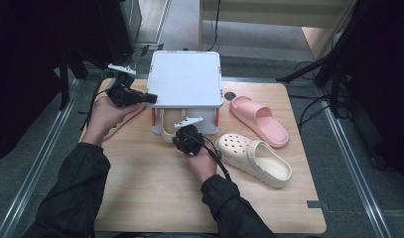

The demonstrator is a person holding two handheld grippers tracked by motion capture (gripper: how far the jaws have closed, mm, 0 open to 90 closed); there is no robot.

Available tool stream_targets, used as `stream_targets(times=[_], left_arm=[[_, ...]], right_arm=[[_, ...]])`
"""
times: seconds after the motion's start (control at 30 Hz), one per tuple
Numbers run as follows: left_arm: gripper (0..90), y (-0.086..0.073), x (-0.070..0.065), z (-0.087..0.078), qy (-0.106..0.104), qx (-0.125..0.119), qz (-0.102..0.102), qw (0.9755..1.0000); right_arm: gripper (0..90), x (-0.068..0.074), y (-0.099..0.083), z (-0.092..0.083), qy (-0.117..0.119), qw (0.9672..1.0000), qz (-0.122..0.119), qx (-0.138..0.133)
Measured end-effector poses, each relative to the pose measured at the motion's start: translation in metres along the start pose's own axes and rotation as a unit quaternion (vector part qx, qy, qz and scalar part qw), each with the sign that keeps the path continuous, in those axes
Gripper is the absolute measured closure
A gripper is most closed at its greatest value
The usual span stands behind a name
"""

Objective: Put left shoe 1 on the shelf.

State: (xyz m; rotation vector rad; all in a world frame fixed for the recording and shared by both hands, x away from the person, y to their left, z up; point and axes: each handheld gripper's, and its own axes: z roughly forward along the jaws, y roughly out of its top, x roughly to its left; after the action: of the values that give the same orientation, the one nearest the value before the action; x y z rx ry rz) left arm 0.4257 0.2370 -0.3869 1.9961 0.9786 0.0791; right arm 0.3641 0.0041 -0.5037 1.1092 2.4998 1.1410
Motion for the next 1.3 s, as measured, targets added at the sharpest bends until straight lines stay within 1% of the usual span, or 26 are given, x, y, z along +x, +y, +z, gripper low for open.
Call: stream_targets(times=[0.17, 0.2, 0.3, 0.33, 0.5, 0.6, 0.63, 0.67, 0.7, 0.73, 0.77, 0.83, 0.9, 0.93, 0.97, 1.03, 1.07, 1.1, 1.13, 1.17, 1.2, 1.27, 1.3], left_arm=[[88.9, 0.0, 0.0, 0.0, 0.001, 0.0, -0.002, 1.0], [88.9, 0.0, 0.0, 0.0, 0.0, 0.001, -0.002, 1.0], [88.9, 0.0, 0.0, 0.0, -0.001, 0.001, -0.002, 1.0], [88.9, 0.0, 0.001, 0.0, -0.001, 0.0, -0.003, 1.0], [88.9, 0.0, 0.0, 0.0, 0.0, 0.0, -0.002, 1.0], [88.8, 0.0, 0.0, 0.0, -0.002, 0.0, -0.003, 1.0], [88.8, 0.0, 0.0, 0.0, 0.0, 0.002, -0.001, 1.0], [88.6, 0.0, 0.0, -0.001, 0.003, 0.002, -0.001, 1.0], [87.8, 0.0, 0.0, -0.001, 0.002, 0.001, -0.002, 1.0], [86.9, 0.0, 0.0, -0.001, 0.002, 0.001, -0.002, 1.0], [86.5, 0.0, 0.0, -0.001, 0.002, 0.0, -0.002, 1.0], [86.4, 0.001, -0.002, -0.001, 0.006, 0.001, -0.004, 1.0], [87.8, 0.001, -0.003, -0.001, 0.01, 0.003, -0.005, 0.9999], [87.7, 0.003, -0.006, -0.001, 0.019, 0.006, -0.001, 0.9998], [86.7, 0.004, -0.008, -0.002, 0.02, 0.008, 0.001, 0.9998], [83.0, 0.004, -0.01, -0.003, 0.02, 0.003, -0.001, 0.9998], [83.0, 0.005, -0.012, -0.004, 0.016, 0.0, 0.0, 0.9999], [79.7, 0.006, -0.014, -0.006, 0.013, -0.003, 0.0, 0.9999], [77.7, 0.008, -0.018, -0.007, 0.0, -0.004, -0.001, 1.0], [76.2, 0.008, -0.018, -0.007, 0.0, -0.004, -0.001, 1.0], [76.2, 0.008, -0.02, -0.007, -0.002, -0.002, 0.001, 1.0], [71.1, 0.009, -0.024, -0.005, -0.007, 0.003, -0.001, 1.0], [66.2, 0.01, -0.028, -0.003, -0.017, 0.009, -0.003, 0.9998]], right_arm=[[90.0, -0.001, 0.008, 0.007, 0.001, 1.0, 0.009, 0.0], [90.0, 0.0, 0.011, 0.01, -0.005, 1.0, 0.005, 0.0], [90.0, -0.002, 0.013, 0.013, -0.005, 1.0, 0.003, -0.005], [90.0, -0.004, 0.013, 0.016, -0.003, 0.9999, 0.004, -0.012], [89.3, -0.007, 0.014, 0.023, -0.003, 0.9997, -0.007, -0.023], [88.6, -0.008, 0.015, 0.024, -0.003, 0.9998, -0.001, -0.021], [88.4, -0.009, 0.015, 0.025, 0.0, 0.9998, 0.004, -0.021], [87.5, -0.009, 0.015, 0.025, 0.004, 0.9997, 0.013, -0.019], [87.5, -0.009, 0.015, 0.025, 0.009, 0.9997, 0.017, -0.018], [87.5, -0.009, 0.015, 0.025, 0.009, 0.9997, 0.017, -0.018], [87.8, -0.005, 0.014, 0.023, 0.016, 0.9996, 0.015, -0.02], [87.7, -0.001, 0.013, 0.019, 0.022, 0.9994, 0.007, -0.025], [87.6, 0.0, 0.012, 0.017, 0.024, 0.9994, 0.006, -0.025], [85.7, 0.003, 0.01, 0.009, 0.034, 0.999, 0.004, -0.028], [85.0, 0.004, 0.009, 0.005, 0.039, 0.9988, 0.005, -0.029], [83.3, 0.005, 0.007, -0.004, 0.046, 0.9985, 0.0, -0.029], [83.3, 0.005, 0.007, -0.004, 0.046, 0.9985, 0.0, -0.029], [82.3, 0.005, 0.007, -0.009, 0.049, 0.9983, 0.0, -0.033], [77.2, 0.003, 0.005, -0.019, 0.057, 0.9976, 0.005, -0.039], [77.2, 0.003, 0.005, -0.019, 0.057, 0.9976, 0.005, -0.039], [75.7, 0.002, 0.005, -0.023, 0.059, 0.9972, 0.003, -0.045], [74.8, 0.001, 0.003, -0.03, 0.063, 0.9966, 0.009, -0.053], [72.9, 0.001, 0.001, -0.036, 0.066, 0.9964, 0.003, -0.054]])
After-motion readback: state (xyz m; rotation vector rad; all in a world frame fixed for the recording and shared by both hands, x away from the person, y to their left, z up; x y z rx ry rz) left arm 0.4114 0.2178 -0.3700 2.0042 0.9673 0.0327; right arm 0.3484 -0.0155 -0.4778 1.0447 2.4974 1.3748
